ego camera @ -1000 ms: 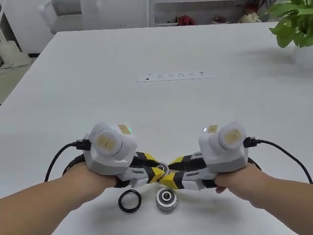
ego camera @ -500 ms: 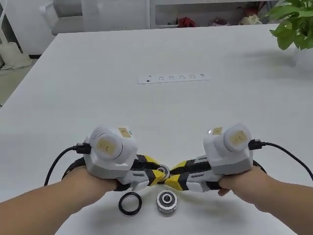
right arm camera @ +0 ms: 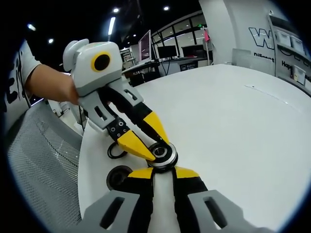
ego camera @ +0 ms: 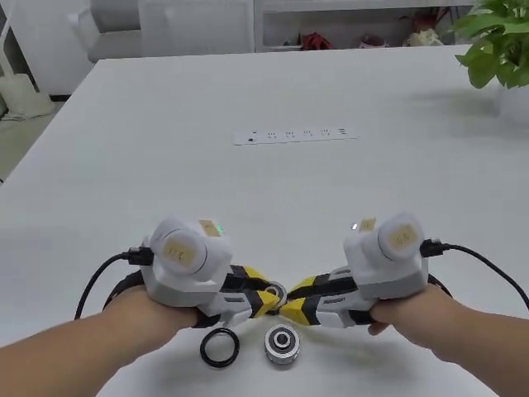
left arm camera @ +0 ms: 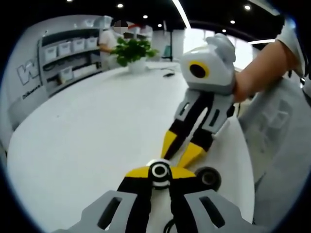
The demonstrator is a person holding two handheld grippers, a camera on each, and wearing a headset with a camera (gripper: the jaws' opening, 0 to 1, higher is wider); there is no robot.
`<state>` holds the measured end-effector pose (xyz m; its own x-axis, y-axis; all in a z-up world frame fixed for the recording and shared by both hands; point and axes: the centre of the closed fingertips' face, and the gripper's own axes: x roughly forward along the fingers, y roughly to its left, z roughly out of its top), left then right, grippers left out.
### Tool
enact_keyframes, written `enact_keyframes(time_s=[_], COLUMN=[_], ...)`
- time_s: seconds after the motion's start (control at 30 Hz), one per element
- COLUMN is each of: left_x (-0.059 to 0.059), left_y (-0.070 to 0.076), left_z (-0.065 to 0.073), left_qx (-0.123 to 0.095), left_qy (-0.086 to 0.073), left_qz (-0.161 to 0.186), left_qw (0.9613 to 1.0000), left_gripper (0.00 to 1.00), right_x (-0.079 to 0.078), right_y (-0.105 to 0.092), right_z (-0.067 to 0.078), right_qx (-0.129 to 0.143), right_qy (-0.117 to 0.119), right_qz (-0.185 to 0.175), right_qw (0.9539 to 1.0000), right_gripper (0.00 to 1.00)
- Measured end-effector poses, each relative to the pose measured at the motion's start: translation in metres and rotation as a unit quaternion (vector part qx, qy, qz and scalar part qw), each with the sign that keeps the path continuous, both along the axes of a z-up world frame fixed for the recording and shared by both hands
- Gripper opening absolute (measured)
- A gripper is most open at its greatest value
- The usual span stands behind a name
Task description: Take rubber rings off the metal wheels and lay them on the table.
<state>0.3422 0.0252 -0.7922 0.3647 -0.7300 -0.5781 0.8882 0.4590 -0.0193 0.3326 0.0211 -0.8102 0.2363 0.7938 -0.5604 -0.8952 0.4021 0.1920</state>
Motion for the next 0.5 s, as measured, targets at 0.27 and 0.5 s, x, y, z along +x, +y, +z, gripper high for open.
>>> enact_keyframes(time_s=[0.27, 0.5], left_x=[-0.0007, -0.0007], left_y=[0.0, 0.0007], left_z=[-0.0001, -0.0003], left_qx=[0.003, 0.008], left_qy=[-0.004, -0.007], left_qz=[0.004, 0.006], left_qw=[1.0, 0.9999], left_gripper=[0.14, 0.13], right_x=[0.001, 0.0048], right_y=[-0.0022, -0.0026], right_z=[-0.0011, -0.0014], right_qx=[0.002, 0.006], right_qy=[0.011, 0.023], right_qz=[-0.014, -0.033], right_qw=[0.9998, 0.9992], right_gripper=[0.01, 0.0])
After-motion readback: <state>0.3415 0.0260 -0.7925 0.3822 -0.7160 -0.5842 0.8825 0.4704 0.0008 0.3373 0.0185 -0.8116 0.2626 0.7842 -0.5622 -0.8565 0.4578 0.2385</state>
